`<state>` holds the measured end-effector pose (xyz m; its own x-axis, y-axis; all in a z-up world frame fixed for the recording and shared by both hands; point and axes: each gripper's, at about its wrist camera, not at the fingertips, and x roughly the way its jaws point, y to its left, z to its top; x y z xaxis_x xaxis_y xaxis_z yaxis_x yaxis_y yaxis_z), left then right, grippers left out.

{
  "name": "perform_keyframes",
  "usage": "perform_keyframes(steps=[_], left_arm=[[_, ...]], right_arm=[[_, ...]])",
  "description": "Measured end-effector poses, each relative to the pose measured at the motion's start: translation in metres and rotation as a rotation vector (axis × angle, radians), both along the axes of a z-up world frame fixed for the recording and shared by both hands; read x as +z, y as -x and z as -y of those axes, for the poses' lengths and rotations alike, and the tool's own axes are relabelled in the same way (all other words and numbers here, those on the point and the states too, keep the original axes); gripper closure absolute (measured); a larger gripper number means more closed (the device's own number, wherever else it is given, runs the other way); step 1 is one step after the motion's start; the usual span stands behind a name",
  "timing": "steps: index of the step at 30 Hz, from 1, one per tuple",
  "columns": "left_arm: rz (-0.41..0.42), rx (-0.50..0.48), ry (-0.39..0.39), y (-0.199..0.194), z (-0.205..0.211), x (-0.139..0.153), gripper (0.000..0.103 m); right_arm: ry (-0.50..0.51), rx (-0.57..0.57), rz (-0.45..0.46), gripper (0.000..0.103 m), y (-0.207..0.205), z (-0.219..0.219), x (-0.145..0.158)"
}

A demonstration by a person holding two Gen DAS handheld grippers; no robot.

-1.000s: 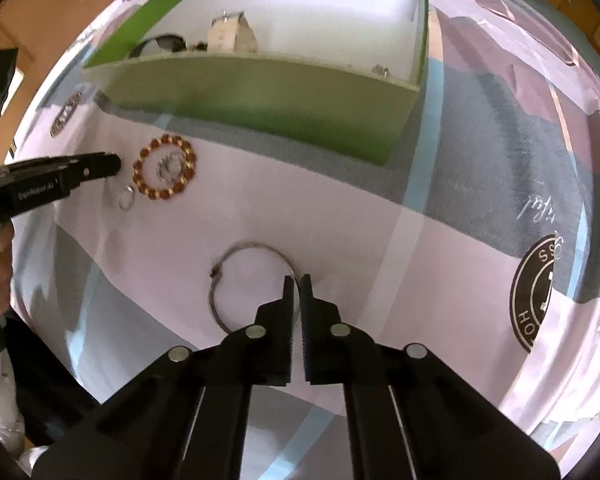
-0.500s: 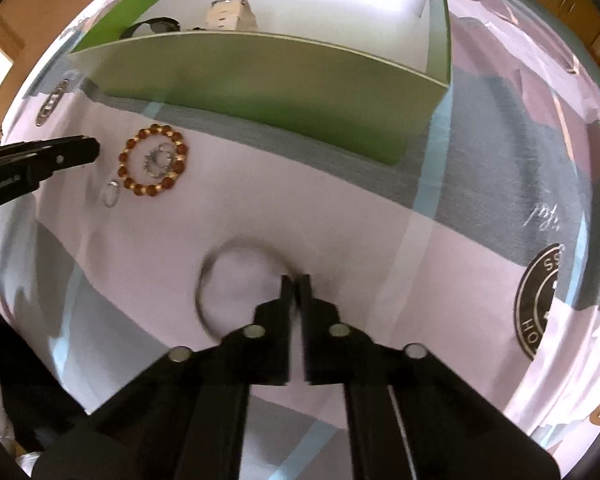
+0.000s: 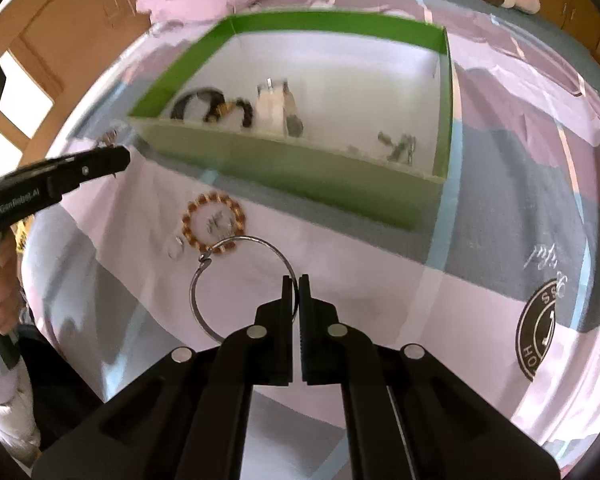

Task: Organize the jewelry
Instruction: 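Carry the bangle into the box with the right gripper while the left gripper carries the crystal charm there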

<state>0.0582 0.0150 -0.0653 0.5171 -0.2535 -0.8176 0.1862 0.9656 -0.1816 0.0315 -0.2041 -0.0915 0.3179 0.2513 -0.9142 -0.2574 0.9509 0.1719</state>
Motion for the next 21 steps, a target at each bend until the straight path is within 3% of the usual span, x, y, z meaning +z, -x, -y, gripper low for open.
perform_keyframes(steps=[6,9,14,21], left_arm=[[0.034,0.007,0.014,-0.022,0.008,0.008,0.083],[0.054,0.015,0.032,-0.043,0.013,0.012,0.083],[0.020,0.034,0.016,-0.074,0.016,0.002,0.083],[-0.015,0.054,0.002,-0.081,0.010,-0.017,0.083]], right_arm=[[-0.113,-0.071,0.146,0.101,-0.015,0.013,0.031],[-0.108,-0.115,0.221,0.101,-0.034,0.015,0.041],[-0.072,-0.169,0.189,0.101,-0.068,0.013,0.029],[-0.023,-0.183,0.172,0.101,-0.082,0.010,0.007]])
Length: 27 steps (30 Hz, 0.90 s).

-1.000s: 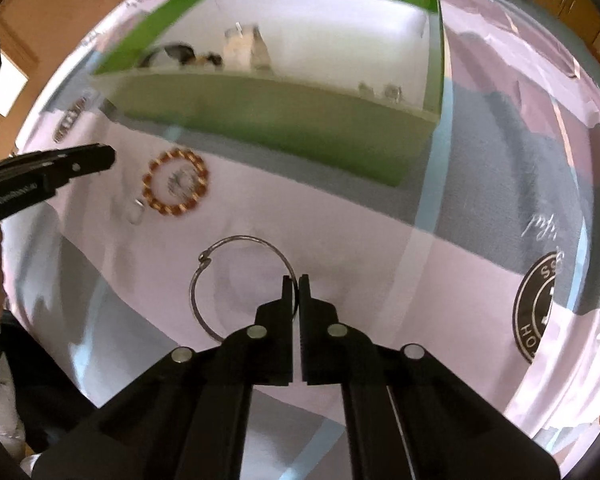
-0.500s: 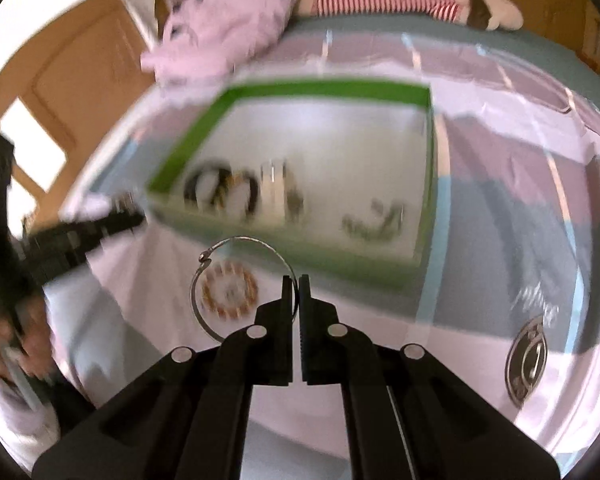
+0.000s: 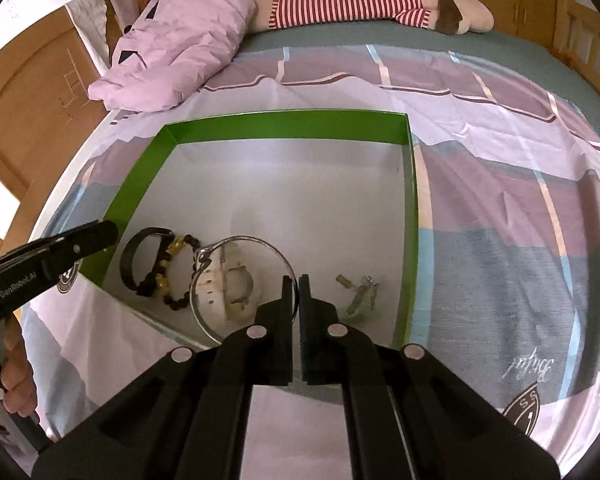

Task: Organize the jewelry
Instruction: 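Carry the bangle into the box with the right gripper while the left gripper carries the crystal charm there, then open both grippers in the box and withdraw them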

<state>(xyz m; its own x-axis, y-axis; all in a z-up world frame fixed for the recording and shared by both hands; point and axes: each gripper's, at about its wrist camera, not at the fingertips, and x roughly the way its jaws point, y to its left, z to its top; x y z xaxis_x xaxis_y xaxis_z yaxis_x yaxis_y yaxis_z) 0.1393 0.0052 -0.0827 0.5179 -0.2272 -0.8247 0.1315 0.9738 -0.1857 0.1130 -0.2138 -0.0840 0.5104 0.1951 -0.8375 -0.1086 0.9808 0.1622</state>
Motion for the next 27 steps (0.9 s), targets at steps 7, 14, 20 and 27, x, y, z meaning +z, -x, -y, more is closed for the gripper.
perform_keyframes(steps=[7,14,20,27], left_arm=[[0.002,-0.006,-0.016,0.003,0.004,0.000,0.079],[0.042,-0.030,-0.056,0.019,0.014,0.009,0.069],[0.054,-0.051,-0.089,0.036,0.020,0.012,0.064],[0.095,0.033,-0.108,0.064,-0.022,0.031,0.045]], right_arm=[[0.001,-0.045,-0.032,0.090,-0.005,0.006,-0.011],[-0.109,-0.050,-0.008,0.078,0.004,0.020,0.006],[-0.268,0.133,-0.009,0.078,0.024,0.003,0.016],[-0.271,0.330,-0.100,0.078,0.047,-0.032,0.008]])
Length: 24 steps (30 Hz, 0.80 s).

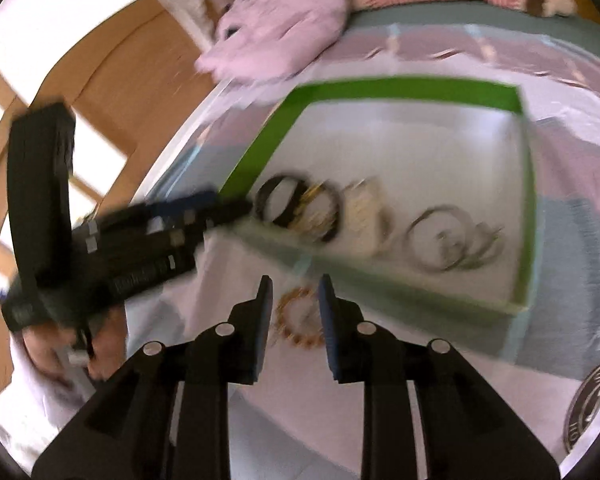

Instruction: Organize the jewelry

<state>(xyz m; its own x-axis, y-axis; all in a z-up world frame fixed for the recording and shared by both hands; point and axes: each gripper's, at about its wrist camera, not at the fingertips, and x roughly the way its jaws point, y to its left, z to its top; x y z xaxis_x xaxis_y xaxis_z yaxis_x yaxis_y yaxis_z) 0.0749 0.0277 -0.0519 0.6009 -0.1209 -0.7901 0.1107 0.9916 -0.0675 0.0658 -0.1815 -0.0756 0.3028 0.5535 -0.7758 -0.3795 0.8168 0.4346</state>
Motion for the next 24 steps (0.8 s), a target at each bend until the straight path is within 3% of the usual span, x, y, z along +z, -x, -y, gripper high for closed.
perform_keyframes(steps=[3,7,9,13,18,21,24], left_arm=[[-0.040,0.031,0.033,0.007,-0.014,-0.006,0.042],[-0.104,0.015,0.023,0.006,-0.009,-0.025,0.041],[-0.122,0.007,0.006,0.006,-0.004,-0.031,0.041],[-0.136,-0.013,-0.014,0.009,0.002,-0.037,0.039],[-0.144,-0.016,-0.030,0.009,0.006,-0.039,0.036],[-0.161,-0.019,-0.050,0.009,0.009,-0.045,0.035],[-0.182,-0.027,-0.075,0.008,0.015,-0.053,0.035]], right_arm=[[0.141,0.038,-0.011,0.078,0.006,-0.020,-0.018],[0.334,-0.020,0.001,0.078,0.001,-0.038,-0.048],[0.373,-0.011,-0.009,0.079,-0.001,-0.046,-0.058],[0.410,0.046,-0.040,0.095,0.002,-0.060,-0.070],[0.304,0.100,-0.024,0.096,0.017,-0.053,-0.044],[0.204,0.072,-0.006,0.096,0.020,-0.032,-0.021],[0.204,0.018,0.005,0.096,0.017,-0.007,-0.013]])
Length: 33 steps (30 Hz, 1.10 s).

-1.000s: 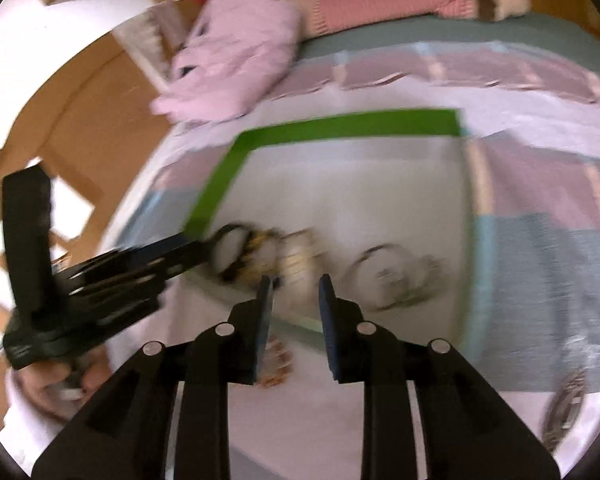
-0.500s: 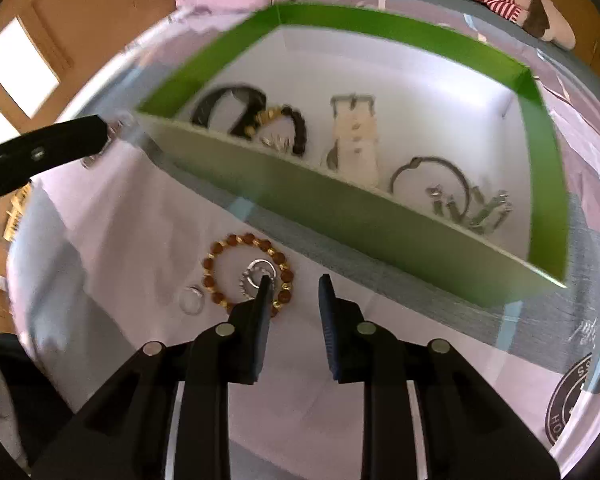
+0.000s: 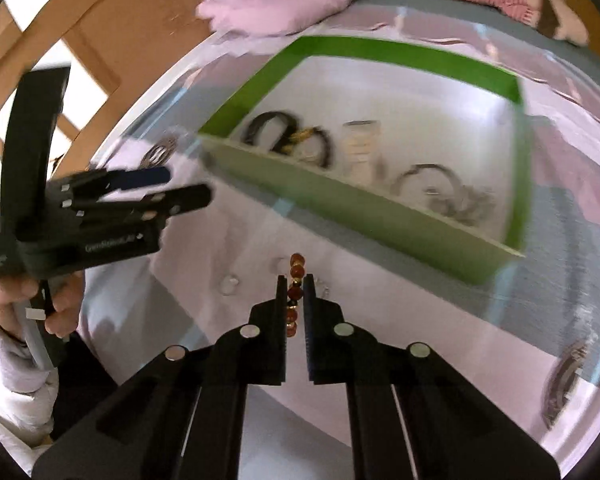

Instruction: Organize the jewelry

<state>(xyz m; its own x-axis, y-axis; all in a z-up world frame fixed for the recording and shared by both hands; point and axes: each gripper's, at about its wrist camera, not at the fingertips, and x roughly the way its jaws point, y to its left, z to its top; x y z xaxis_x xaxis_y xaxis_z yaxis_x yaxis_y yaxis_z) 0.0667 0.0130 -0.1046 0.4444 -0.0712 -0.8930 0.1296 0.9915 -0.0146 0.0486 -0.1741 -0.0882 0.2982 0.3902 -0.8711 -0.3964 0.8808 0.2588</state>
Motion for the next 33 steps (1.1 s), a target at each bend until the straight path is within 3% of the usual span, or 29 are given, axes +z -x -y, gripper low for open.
perform_keyframes(steps=[6,11,13,18,21,23,24,28,33], left_arm=[[-0.017,-0.022,-0.029,0.000,0.012,-0.009,0.033],[-0.028,-0.041,-0.048,0.000,0.019,-0.015,0.031],[-0.038,-0.042,-0.063,0.000,0.019,-0.019,0.031],[-0.054,-0.027,-0.079,-0.003,0.012,-0.023,0.031],[-0.055,-0.013,-0.082,-0.004,0.007,-0.023,0.029],[-0.059,-0.005,-0.086,-0.004,0.004,-0.024,0.029],[-0.063,-0.002,-0.091,-0.005,0.004,-0.025,0.029],[-0.079,-0.007,-0.103,-0.005,0.005,-0.029,0.029],[-0.086,-0.070,-0.095,0.004,0.011,-0.031,0.029]], right_arm=[[0.088,-0.079,-0.068,0.096,0.003,0.030,-0.022],[-0.131,-0.084,-0.029,0.096,0.011,0.051,0.008],[-0.167,-0.095,-0.012,0.096,0.011,0.059,0.015],[-0.062,-0.172,-0.052,0.096,0.003,0.071,0.000],[-0.028,-0.161,-0.080,0.096,0.004,0.072,-0.010],[0.028,-0.176,-0.064,0.090,0.007,0.075,-0.012],[0.054,-0.196,-0.052,0.081,0.007,0.079,-0.012],[-0.003,-0.236,-0.051,0.078,0.003,0.090,-0.012],[-0.057,-0.219,0.038,0.078,0.004,0.077,0.003]])
